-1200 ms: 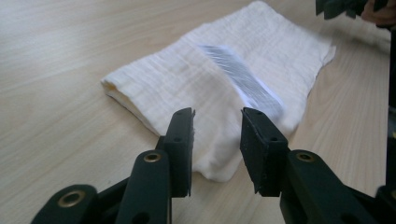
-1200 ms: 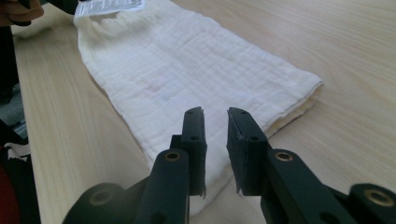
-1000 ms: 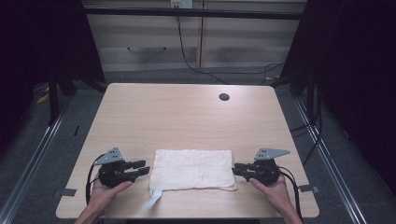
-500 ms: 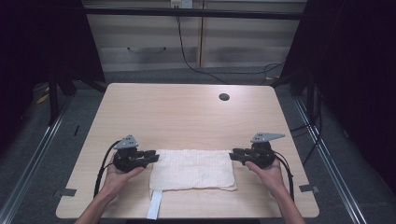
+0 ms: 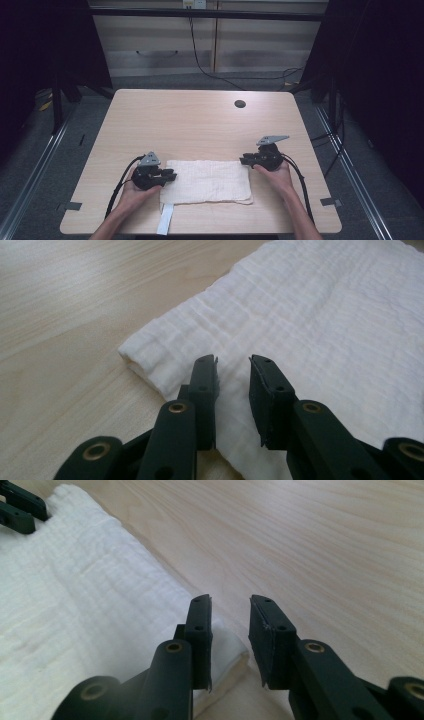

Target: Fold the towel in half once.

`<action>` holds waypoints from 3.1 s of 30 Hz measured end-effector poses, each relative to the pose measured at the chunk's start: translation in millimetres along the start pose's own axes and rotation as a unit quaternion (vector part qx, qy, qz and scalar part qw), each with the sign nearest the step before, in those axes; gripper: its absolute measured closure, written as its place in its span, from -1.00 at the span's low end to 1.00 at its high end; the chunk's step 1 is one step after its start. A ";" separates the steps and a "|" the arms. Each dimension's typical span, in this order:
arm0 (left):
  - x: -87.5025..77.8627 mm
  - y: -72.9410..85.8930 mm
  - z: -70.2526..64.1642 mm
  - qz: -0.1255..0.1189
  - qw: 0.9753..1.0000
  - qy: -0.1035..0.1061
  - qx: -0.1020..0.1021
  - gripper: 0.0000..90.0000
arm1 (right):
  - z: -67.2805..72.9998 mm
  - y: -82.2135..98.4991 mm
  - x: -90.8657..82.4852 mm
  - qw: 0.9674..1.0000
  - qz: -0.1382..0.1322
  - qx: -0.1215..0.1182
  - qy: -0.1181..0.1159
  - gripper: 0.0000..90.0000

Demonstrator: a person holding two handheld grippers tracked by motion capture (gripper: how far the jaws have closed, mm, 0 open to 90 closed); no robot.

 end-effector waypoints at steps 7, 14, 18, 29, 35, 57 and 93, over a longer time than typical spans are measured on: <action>-0.6 0.7 1.5 -0.006 1.000 0.007 -0.011 0.61 | 0.9 5.3 7.1 1.000 0.015 -0.008 -0.005 0.50; -1.9 1.5 2.6 -0.008 1.000 0.019 -0.022 0.60 | 2.7 10.0 7.6 0.999 0.026 -0.025 -0.005 0.79; -5.4 4.3 2.1 -0.009 0.999 0.020 -0.024 0.60 | 4.0 11.8 5.4 0.999 0.029 -0.018 -0.010 0.93; -26.8 -10.0 -2.1 -0.046 0.999 0.004 -0.004 0.55 | 9.7 13.7 4.8 1.000 0.021 -0.009 -0.018 0.95; -23.2 -21.6 36.8 -0.053 0.997 -0.005 -0.052 0.46 | 9.9 13.0 5.9 1.000 0.021 -0.004 -0.016 0.95; 0.6 -18.9 45.4 -0.014 0.999 0.006 -0.034 0.48 | 7.8 12.5 5.7 1.000 0.018 -0.003 -0.012 0.93; -19.0 -26.6 32.0 -0.055 0.998 0.012 -0.017 0.91 | 12.3 -5.2 -13.4 0.999 -0.027 -0.017 -0.022 0.94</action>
Point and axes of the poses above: each handheld gripper's, and its own axes: x roughly forward along the jaws, y roughly out of its underside, z roughly to its left, the point moved 7 cm from there along x, roughly forward along the jaws, and after that the axes turned 8 degrees about y, right-handed, at the moved point
